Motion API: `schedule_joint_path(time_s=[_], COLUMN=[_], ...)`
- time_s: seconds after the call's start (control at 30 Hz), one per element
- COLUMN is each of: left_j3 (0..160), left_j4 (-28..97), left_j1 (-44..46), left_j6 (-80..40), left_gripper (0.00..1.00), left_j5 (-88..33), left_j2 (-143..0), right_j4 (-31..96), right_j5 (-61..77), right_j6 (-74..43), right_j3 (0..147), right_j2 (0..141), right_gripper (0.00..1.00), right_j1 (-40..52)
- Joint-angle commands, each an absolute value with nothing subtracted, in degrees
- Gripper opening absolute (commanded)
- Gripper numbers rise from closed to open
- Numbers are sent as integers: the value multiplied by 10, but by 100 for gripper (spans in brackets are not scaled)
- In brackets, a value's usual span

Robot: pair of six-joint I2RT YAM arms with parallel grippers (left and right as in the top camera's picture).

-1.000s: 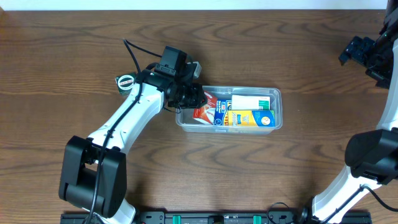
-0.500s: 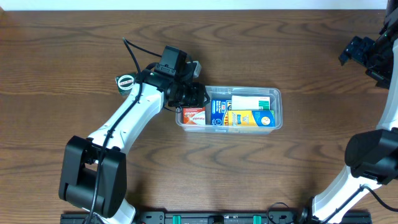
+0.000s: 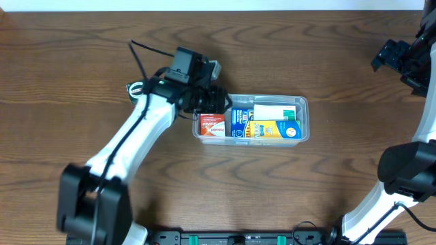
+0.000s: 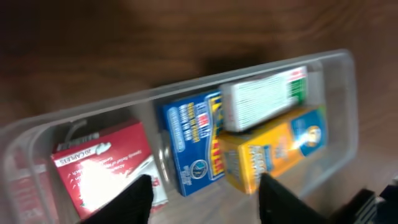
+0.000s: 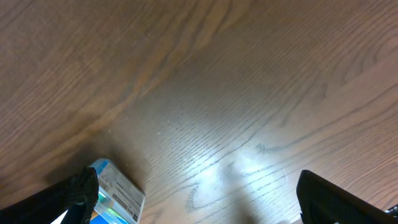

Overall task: Pack container
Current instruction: 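Open the left gripper and release the red box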

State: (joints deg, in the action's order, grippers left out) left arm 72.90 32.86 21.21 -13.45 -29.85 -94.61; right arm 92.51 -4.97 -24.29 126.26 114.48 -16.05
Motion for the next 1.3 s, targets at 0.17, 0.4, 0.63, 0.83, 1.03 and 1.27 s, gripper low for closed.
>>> schedule_joint_path(time_s=[0.17, 0.4, 0.63, 0.83, 1.03, 1.27], left_j3=[754, 754, 754, 754, 754, 754], left_j4=[327, 314, 272, 244, 245, 237], left_j1=[166, 55, -6, -7, -7, -7], left_j6=[-90, -66, -59, -48, -89, -143], left_gripper=[82, 82, 82, 82, 84, 89], left_j5=[-72, 71, 69, 69, 69, 69], left_j2=[-807, -816, -897, -981, -1054, -1103], right_j4=[926, 926, 926, 926, 926, 926], right_j5=[-58, -58, -58, -58, -58, -58], right_j6=[-237, -237, -237, -237, -237, -237], right_j3=[1270, 1270, 1270, 1270, 1270, 1270], right_j2=[1147, 1147, 1147, 1147, 1147, 1147], right_gripper=[99, 99, 99, 99, 99, 99], right_j1=[-165, -165, -165, -165, -165, -165])
